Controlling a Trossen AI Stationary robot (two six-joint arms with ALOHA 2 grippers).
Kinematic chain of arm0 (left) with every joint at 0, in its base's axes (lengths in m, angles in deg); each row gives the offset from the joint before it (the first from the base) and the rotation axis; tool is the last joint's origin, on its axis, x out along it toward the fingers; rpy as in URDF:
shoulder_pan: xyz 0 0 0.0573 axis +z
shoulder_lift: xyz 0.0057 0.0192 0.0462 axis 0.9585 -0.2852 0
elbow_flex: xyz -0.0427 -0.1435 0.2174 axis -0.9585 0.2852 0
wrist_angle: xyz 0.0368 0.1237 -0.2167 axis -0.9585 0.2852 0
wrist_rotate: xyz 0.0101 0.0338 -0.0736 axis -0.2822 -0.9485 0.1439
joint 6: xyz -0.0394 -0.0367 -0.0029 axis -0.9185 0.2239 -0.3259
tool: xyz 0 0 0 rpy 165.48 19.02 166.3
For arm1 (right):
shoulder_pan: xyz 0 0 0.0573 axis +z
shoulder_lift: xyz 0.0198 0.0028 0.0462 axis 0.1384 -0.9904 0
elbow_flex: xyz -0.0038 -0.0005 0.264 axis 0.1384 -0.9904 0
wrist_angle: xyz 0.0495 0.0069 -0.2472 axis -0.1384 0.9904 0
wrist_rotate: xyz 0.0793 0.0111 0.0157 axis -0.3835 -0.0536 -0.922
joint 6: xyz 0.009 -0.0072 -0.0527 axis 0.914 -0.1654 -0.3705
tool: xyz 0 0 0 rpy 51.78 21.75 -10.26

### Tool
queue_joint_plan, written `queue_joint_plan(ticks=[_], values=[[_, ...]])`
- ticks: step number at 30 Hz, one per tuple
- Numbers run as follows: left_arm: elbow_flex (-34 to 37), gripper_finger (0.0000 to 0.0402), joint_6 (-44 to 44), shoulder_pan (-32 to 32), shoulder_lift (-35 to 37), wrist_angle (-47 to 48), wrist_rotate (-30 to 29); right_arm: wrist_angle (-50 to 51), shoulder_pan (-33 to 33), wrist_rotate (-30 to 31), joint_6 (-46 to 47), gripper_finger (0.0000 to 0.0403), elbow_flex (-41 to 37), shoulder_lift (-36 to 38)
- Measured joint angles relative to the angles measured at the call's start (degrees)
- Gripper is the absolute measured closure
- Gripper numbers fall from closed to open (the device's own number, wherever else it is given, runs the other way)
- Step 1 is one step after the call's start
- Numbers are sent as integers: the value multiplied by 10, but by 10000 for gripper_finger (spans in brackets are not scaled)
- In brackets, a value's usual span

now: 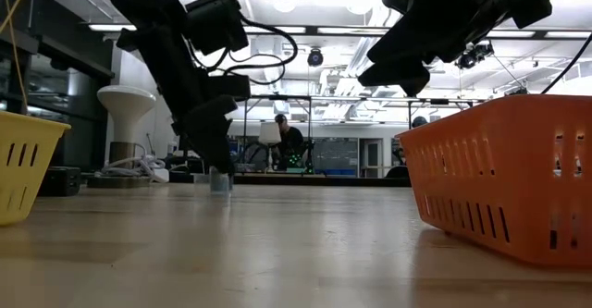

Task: Pick & Place Office items
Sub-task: Put the light blue charger adapter into the orange bin

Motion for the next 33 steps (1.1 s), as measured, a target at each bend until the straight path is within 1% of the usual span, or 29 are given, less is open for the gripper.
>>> queue_joint_plan(ticks=[7,12,14,19,23,27,33], values=[[0,274,1,0,31,-6,-1,2,0,0,0,219,0,0],[0,274,3,-4,71,-17,-1,0,0,1,0,219,0,0],[0,274,17,-9,88,-33,9,-1,0,1,0,219,0,0],[0,274,44,-27,123,-105,62,-10,0,6,-1,219,0,0],[0,274,65,-45,138,-160,92,-23,0,7,-3,219,0,0],[0,274,76,-62,140,-214,104,-42,0,9,-19,219,0,0],[0,274,118,-84,140,-259,104,-100,0,23,-48,219,0,0]])
